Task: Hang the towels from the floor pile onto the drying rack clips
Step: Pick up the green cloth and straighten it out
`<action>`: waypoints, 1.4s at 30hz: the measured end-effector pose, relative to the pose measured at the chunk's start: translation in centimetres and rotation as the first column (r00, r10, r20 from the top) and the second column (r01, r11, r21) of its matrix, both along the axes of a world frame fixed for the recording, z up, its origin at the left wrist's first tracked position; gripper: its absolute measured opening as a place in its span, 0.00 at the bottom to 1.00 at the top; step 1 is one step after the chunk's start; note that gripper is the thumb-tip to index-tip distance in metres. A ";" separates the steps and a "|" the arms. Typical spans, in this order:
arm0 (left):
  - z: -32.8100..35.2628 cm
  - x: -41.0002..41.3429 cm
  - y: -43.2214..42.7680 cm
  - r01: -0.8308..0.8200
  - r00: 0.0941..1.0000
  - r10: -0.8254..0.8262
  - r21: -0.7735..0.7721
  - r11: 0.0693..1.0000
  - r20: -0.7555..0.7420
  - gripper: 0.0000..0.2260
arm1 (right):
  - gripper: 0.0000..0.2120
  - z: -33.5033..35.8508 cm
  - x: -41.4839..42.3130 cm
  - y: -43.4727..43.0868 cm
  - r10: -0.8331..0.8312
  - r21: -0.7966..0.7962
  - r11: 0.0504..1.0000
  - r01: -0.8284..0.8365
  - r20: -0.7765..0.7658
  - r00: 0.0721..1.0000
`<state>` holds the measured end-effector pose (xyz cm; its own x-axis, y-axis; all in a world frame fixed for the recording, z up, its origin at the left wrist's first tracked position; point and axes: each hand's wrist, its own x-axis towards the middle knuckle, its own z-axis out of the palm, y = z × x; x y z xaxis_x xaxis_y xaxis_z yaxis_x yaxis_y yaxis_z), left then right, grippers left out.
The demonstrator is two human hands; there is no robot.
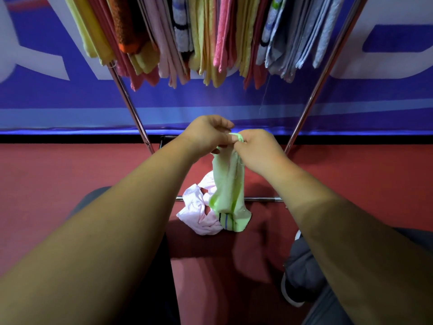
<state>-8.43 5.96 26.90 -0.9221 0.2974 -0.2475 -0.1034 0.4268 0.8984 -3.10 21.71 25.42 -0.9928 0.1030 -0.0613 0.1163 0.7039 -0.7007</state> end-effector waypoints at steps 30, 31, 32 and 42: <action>5.9 7.2 -4.7 -0.101 0.951 0.155 0.205 0.974 -0.267 0.06 | 0.21 11.6 7.1 2.9 -0.234 -0.246 0.953 0.176 -0.233 0.944; 7.0 7.3 -4.9 -0.104 0.942 0.172 0.233 0.967 -0.290 0.05 | 0.22 12.5 7.2 3.0 -0.231 -0.277 0.947 0.163 -0.233 0.945; 8.0 7.6 -5.2 -0.114 0.929 0.189 0.242 0.964 -0.317 0.04 | 0.21 13.3 7.6 3.1 -0.233 -0.295 0.942 0.160 -0.234 0.944; 23.9 10.5 -6.6 -0.115 0.784 0.203 0.184 0.976 -0.587 0.06 | 0.15 26.3 10.6 2.9 -0.128 -0.508 0.860 -0.041 -0.293 0.948</action>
<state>2.08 -0.64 50.79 -0.9080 0.1222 0.4008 0.4181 0.3270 0.8475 7.49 24.63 51.68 -0.9644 0.1851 0.1891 -0.1411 0.2452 -0.9592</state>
